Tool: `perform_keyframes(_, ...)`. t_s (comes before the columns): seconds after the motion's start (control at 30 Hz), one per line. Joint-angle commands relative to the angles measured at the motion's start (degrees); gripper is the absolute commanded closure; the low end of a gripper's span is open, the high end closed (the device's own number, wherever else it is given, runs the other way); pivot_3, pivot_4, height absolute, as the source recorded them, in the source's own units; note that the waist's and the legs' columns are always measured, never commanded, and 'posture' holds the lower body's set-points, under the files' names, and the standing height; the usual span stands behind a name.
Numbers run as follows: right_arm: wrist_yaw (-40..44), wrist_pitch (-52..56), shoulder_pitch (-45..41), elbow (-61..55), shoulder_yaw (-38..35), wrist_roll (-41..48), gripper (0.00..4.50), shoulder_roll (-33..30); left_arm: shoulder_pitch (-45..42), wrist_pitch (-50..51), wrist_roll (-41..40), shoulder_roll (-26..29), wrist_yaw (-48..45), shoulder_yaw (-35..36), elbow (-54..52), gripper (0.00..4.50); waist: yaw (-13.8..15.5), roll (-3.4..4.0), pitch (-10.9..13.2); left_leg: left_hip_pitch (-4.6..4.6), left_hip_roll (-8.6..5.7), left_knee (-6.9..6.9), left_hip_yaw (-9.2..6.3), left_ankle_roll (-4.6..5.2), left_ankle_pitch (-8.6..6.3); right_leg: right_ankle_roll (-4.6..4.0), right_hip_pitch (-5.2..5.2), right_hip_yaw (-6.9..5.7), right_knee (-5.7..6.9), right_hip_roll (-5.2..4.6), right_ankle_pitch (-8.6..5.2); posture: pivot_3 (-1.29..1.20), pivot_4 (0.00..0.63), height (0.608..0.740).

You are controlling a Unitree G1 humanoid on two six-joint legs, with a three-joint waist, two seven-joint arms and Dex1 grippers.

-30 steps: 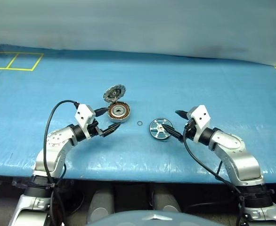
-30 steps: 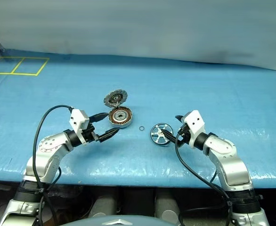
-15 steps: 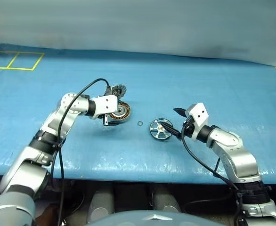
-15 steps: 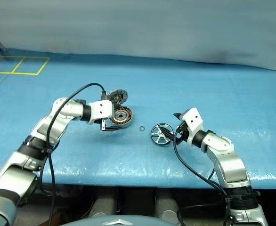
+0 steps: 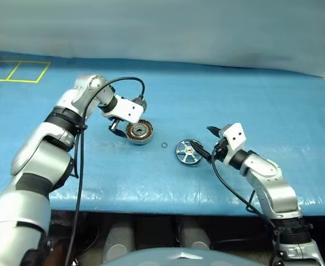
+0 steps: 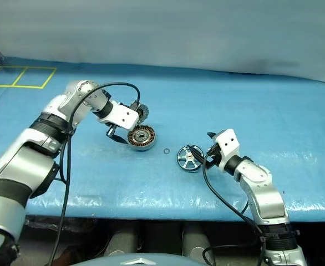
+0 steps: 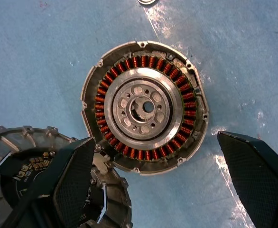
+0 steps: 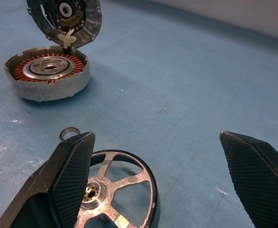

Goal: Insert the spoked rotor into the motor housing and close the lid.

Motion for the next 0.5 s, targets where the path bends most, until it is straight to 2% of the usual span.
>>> perform_keyframes(0.03, -1.3, -1.6, 0.8, -2.4, -1.6, 0.3, 0.02, 0.6, -4.0, -3.0, 3.0, -1.6, 0.0, -0.8, 3.9, 0.00, 0.1, 0.00, 0.0, -0.01, -0.02, 0.00, 0.00, 0.02, -0.02, 0.03, 0.00, 0.03, -0.02, -0.01, -0.01, 0.00, 0.150, 0.740)
perform_keyframes(0.23, -1.4, -0.6, 2.0, -3.9, -2.9, 0.9, 0.02, -0.6, -4.5, -6.1, 6.1, -3.7, -1.4, -2.1, 5.3, 0.00, -0.1, 0.00, 0.0, -0.03, -0.05, 0.00, 0.01, 0.10, -0.06, 0.09, -0.02, 0.09, 0.01, -0.02, -0.04, 0.00, 0.150, 0.740)
perform_keyframes(0.5, -0.9, 0.8, 0.8, -3.7, -2.9, 0.9, 0.02, -1.8, -2.1, -8.0, 8.1, -3.4, -3.5, -2.9, 4.1, 0.00, -0.2, -0.01, 0.0, 0.02, -0.03, 0.01, 0.02, 0.10, -0.06, 0.09, -0.01, 0.12, 0.07, 0.00, -0.04, 0.00, 0.150, 0.740)
